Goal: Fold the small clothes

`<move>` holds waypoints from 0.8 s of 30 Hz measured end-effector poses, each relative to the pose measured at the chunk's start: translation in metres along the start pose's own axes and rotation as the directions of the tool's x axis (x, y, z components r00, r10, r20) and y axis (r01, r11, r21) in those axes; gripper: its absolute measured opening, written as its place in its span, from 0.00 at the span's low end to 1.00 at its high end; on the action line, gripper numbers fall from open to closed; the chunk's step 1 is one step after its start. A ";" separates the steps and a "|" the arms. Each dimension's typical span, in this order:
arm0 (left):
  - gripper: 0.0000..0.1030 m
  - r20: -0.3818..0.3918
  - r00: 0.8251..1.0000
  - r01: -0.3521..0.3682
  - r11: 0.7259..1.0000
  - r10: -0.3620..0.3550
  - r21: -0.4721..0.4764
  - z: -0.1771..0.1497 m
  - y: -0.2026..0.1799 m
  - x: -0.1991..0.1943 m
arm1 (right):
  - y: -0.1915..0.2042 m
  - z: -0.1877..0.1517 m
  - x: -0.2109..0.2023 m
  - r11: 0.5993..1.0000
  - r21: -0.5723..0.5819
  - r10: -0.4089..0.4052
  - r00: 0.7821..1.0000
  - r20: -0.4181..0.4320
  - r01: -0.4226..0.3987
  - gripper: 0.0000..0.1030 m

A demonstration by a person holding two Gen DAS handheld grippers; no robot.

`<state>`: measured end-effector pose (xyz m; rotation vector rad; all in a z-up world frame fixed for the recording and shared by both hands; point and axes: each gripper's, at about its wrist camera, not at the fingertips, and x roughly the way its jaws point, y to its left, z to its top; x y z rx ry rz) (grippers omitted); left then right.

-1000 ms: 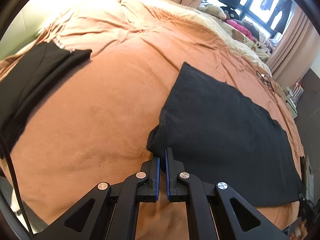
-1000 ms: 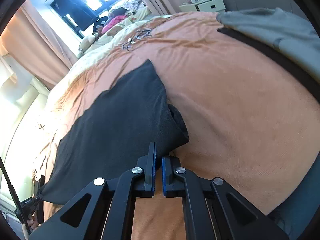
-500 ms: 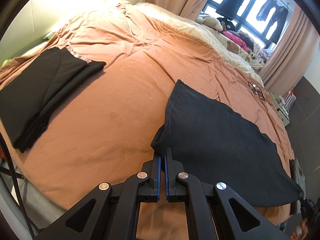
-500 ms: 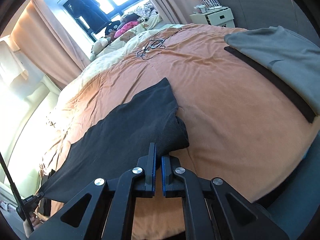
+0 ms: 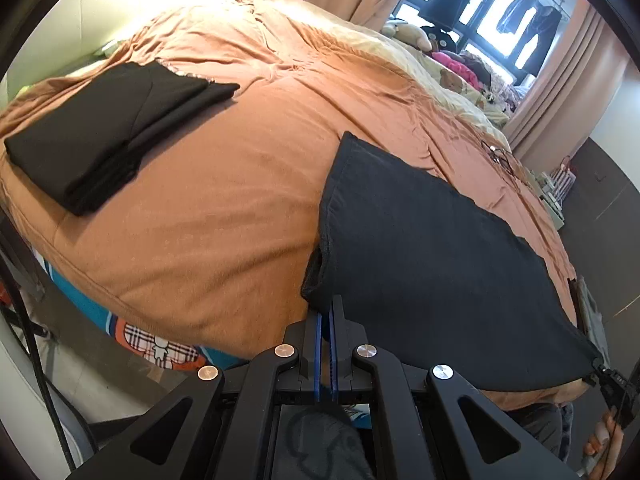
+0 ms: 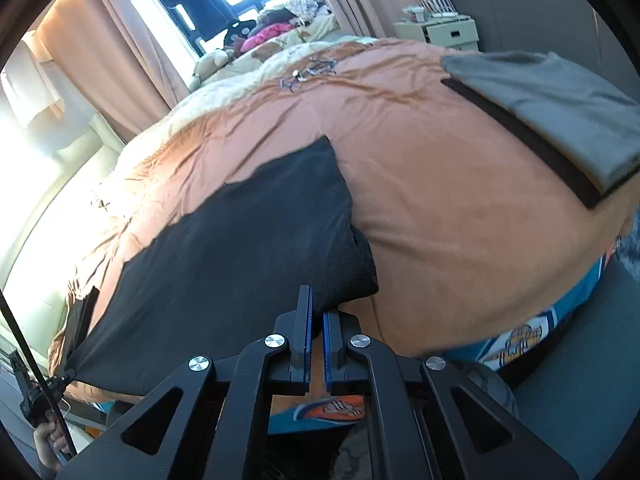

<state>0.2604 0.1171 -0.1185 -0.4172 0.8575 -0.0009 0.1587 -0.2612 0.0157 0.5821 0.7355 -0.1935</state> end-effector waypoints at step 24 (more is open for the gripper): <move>0.56 -0.160 0.984 0.078 0.997 -0.076 0.009 -0.006 0.035 0.048 | 0.053 0.037 0.029 0.996 -0.084 -0.048 0.996 -0.075 0.041 0.41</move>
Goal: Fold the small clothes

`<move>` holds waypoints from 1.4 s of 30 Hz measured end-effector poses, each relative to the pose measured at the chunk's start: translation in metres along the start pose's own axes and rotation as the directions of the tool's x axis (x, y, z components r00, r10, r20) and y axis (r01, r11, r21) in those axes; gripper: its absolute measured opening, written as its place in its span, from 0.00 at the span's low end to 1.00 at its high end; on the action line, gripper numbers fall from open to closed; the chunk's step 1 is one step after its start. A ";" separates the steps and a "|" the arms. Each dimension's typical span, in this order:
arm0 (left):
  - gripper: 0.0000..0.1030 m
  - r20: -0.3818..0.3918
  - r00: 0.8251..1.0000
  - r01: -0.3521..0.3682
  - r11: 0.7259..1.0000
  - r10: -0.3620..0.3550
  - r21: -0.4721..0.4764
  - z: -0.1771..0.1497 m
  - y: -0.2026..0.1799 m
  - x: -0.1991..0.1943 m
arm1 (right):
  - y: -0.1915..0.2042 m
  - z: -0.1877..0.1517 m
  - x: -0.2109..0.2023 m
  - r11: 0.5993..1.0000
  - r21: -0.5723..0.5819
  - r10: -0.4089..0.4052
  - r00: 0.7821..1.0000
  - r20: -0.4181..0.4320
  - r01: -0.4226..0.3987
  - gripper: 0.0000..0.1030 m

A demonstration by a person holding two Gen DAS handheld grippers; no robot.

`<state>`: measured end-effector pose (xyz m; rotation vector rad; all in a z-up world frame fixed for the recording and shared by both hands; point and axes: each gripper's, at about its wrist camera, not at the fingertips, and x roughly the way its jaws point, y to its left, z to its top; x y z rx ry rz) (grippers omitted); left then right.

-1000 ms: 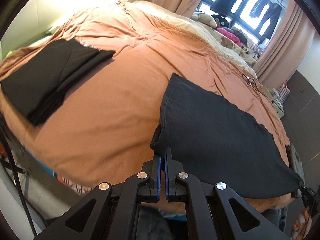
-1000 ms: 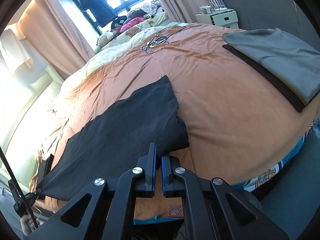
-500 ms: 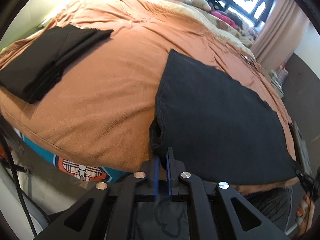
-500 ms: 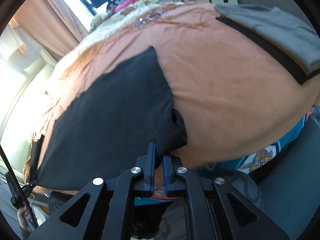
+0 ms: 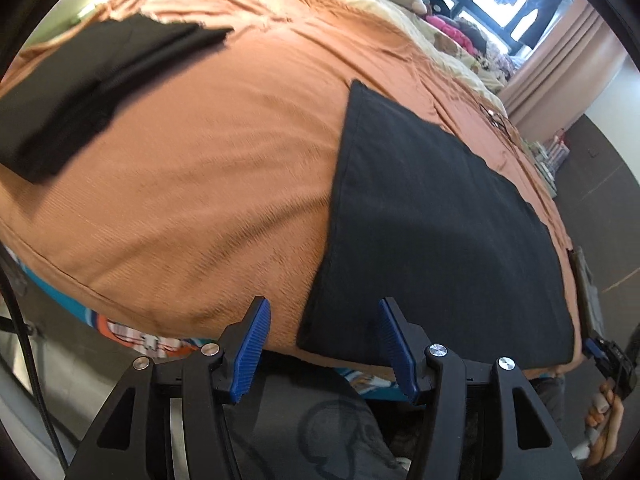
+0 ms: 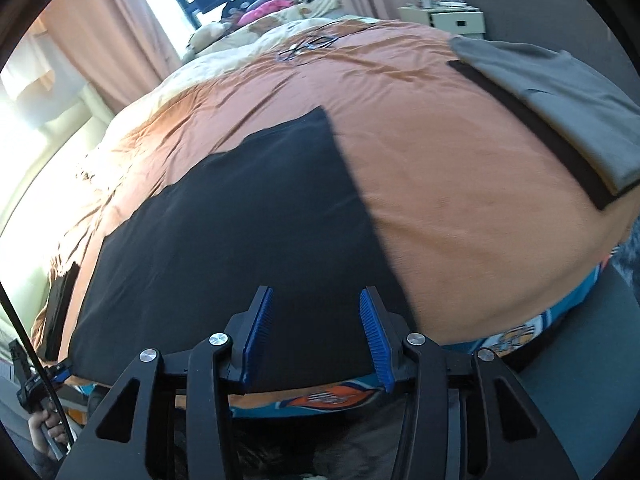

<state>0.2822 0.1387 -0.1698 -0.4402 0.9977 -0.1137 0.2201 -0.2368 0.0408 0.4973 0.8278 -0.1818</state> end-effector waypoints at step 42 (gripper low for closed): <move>0.08 0.063 0.955 0.292 0.895 -0.289 -0.336 -0.019 0.041 0.003 | 0.214 0.008 0.211 0.912 -0.399 -0.163 0.976 -0.146 0.092 0.16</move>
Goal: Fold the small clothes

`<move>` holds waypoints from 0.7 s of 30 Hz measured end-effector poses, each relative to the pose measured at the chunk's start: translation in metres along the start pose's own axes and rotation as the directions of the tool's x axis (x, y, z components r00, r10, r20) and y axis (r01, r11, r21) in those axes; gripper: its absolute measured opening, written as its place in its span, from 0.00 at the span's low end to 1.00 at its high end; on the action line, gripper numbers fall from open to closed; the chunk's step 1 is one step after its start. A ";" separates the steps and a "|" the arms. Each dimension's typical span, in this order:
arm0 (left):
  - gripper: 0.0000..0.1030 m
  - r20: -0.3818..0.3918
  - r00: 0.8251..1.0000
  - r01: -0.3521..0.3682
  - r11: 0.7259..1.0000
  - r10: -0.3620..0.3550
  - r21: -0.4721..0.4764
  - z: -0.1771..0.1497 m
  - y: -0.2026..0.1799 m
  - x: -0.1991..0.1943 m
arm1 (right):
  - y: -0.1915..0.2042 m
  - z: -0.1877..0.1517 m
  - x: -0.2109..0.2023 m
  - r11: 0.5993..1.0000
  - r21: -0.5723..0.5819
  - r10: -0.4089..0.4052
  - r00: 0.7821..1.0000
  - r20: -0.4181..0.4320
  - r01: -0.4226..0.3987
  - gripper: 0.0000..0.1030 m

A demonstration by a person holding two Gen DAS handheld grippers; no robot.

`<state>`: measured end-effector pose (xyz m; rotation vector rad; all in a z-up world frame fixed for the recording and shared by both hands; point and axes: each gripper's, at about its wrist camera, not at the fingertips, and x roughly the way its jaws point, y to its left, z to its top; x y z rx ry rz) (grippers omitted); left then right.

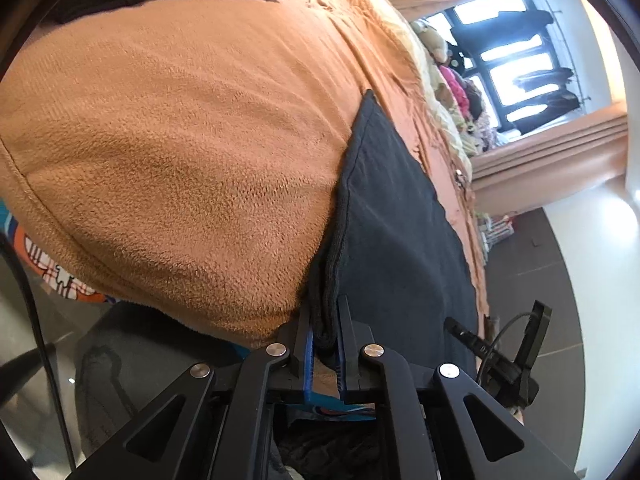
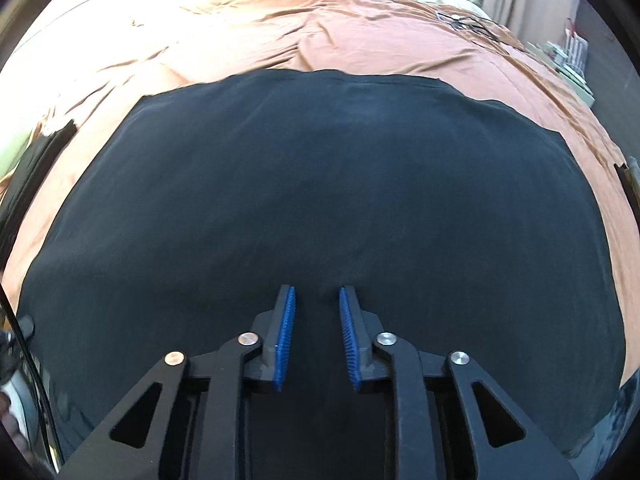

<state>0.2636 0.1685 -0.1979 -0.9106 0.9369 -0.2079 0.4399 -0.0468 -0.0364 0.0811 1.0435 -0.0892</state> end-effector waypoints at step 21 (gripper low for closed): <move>0.08 0.045 0.989 -0.128 0.977 0.137 -0.173 -0.001 -0.005 0.002 | -0.020 0.124 0.096 1.000 0.029 -0.002 0.999 -0.034 0.003 0.06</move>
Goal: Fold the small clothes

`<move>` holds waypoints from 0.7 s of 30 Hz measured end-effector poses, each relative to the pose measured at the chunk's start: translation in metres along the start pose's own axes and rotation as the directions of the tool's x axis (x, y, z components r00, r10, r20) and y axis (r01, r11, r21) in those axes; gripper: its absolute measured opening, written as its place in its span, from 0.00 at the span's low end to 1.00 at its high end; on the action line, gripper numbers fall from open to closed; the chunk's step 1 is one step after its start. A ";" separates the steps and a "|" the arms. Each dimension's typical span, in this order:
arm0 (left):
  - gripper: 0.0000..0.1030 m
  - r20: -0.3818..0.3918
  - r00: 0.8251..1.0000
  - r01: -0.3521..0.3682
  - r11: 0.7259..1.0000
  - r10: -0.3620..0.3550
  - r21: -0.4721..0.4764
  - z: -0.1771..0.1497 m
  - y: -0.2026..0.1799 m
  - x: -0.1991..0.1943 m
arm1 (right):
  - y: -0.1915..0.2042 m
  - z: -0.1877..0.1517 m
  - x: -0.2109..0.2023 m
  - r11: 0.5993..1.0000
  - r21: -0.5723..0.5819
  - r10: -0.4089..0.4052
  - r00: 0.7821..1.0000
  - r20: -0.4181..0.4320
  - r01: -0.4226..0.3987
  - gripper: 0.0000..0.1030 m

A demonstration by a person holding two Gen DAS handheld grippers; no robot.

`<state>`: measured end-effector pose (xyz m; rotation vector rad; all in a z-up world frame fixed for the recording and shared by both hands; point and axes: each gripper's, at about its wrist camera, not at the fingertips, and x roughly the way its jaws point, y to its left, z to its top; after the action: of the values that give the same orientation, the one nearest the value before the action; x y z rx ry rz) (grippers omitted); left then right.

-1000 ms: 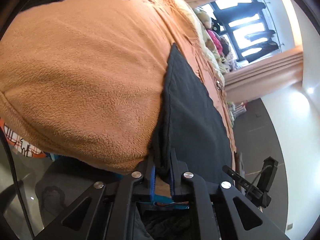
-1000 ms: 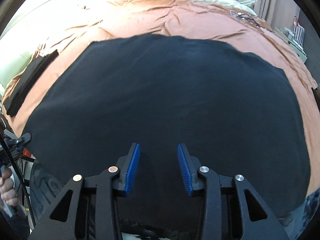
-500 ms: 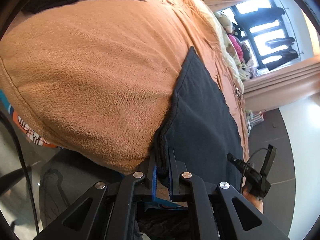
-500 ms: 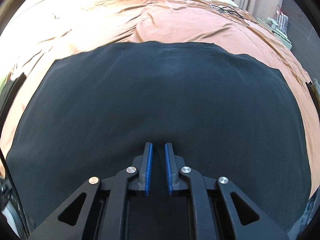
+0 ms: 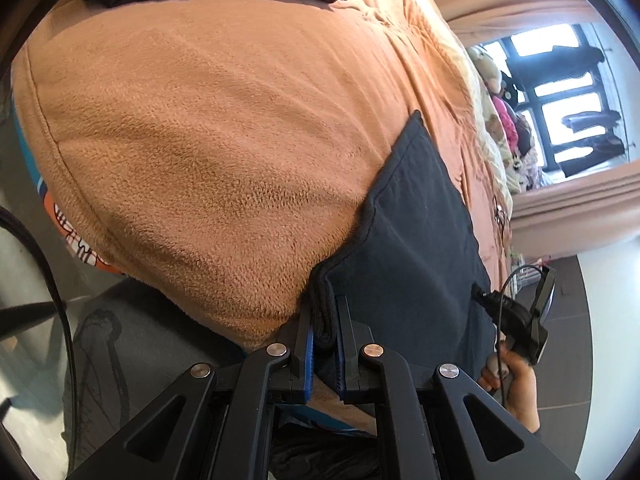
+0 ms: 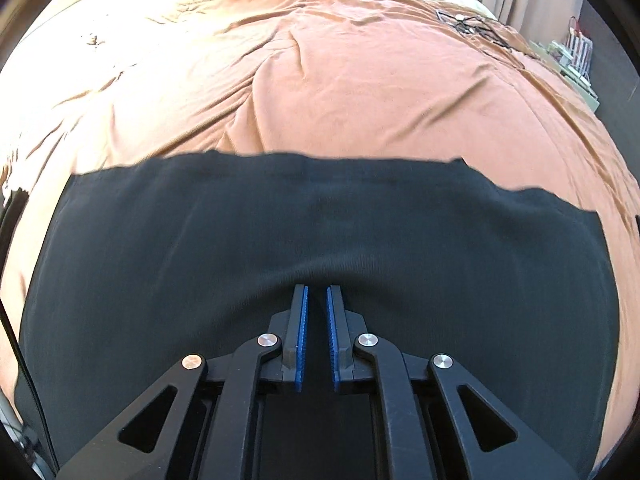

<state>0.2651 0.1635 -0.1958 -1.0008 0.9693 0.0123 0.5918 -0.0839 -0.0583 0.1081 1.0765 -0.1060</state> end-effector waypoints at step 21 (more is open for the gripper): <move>0.08 0.020 1.000 0.018 0.999 -0.018 -0.029 -0.010 0.005 -0.015 | -0.016 0.003 -0.025 0.998 0.035 0.056 0.998 0.032 -0.057 0.06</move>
<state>0.2472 0.1658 -0.1910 -1.0346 0.9445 0.0211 0.5807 -0.0997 -0.0353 0.1686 1.0401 -0.0758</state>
